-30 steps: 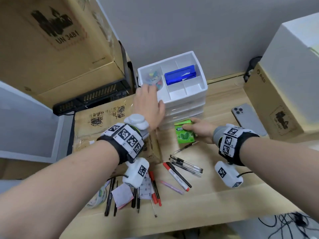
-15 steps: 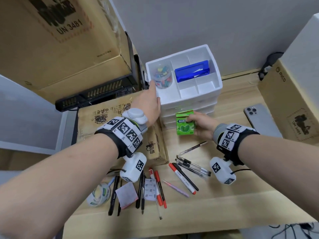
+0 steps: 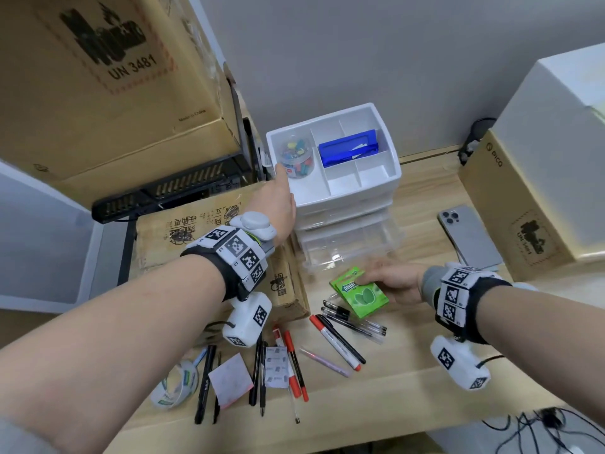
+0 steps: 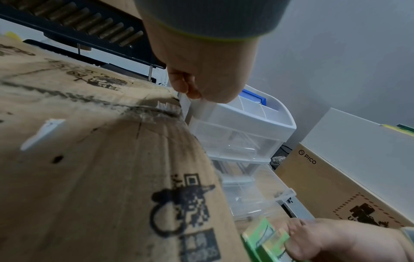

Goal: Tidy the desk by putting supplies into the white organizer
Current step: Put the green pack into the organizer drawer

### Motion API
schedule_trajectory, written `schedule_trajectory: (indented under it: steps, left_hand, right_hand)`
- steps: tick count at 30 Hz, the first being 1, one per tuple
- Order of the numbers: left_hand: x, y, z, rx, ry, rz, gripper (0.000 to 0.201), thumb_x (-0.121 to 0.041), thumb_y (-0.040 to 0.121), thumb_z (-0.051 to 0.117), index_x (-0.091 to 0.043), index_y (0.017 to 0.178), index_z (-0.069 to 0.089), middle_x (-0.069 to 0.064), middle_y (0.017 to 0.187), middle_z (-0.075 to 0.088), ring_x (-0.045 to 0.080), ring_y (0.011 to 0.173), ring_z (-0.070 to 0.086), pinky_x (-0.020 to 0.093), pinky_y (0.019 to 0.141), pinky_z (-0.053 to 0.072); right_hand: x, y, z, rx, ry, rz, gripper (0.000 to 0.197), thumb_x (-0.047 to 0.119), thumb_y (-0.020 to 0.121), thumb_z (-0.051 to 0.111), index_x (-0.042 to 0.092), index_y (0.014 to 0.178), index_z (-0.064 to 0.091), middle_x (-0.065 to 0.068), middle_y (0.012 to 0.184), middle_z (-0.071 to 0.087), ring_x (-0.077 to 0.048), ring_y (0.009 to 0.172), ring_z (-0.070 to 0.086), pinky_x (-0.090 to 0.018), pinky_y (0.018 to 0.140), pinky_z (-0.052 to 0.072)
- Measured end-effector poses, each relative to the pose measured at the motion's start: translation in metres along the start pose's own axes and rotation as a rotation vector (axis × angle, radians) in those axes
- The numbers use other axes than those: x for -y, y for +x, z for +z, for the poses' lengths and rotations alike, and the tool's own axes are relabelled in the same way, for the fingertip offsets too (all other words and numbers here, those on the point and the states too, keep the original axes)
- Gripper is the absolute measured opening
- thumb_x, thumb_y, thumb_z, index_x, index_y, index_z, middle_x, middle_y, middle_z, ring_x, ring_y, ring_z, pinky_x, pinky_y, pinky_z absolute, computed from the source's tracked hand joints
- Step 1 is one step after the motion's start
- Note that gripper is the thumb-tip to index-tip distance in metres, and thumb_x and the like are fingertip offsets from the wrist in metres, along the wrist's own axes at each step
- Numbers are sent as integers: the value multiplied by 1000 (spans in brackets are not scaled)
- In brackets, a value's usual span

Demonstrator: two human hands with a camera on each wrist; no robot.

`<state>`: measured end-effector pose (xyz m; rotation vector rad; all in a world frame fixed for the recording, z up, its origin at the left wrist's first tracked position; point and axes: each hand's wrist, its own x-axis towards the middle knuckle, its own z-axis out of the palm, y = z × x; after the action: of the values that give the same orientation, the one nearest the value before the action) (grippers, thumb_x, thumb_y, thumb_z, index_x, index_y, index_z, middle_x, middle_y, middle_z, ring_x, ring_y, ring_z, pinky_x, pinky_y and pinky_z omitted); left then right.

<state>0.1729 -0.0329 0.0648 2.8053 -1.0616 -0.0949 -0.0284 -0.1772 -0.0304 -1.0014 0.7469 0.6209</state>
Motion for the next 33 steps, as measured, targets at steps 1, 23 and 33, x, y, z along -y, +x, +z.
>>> schedule_trajectory:
  steps: [1, 23, 33]
  left_hand:
    - [0, 1, 0, 0, 8, -4, 50, -20, 97, 47, -8, 142, 28, 6, 78, 59, 26, 61, 54, 34, 53, 44]
    - [4, 1, 8, -4, 51, -24, 65, -17, 96, 49, -7, 152, 18, 13, 97, 65, 31, 79, 62, 39, 63, 50]
    - [3, -1, 7, -20, 26, -16, 65, -19, 99, 46, -7, 155, 16, 12, 96, 64, 30, 78, 62, 37, 61, 49]
  right_hand:
    - [6, -5, 2, 17, -37, 17, 17, 10, 101, 50, 5, 103, 66, -11, 89, 76, -17, 73, 75, -28, 68, 62]
    - [86, 38, 52, -576, -177, -144, 20, 10, 94, 64, 7, 80, 50, -20, 101, 66, -31, 77, 70, -47, 59, 60]
    - [91, 22, 50, -738, -811, -137, 8, 9, 92, 51, 3, 90, 55, -9, 77, 55, -30, 80, 55, -30, 67, 45]
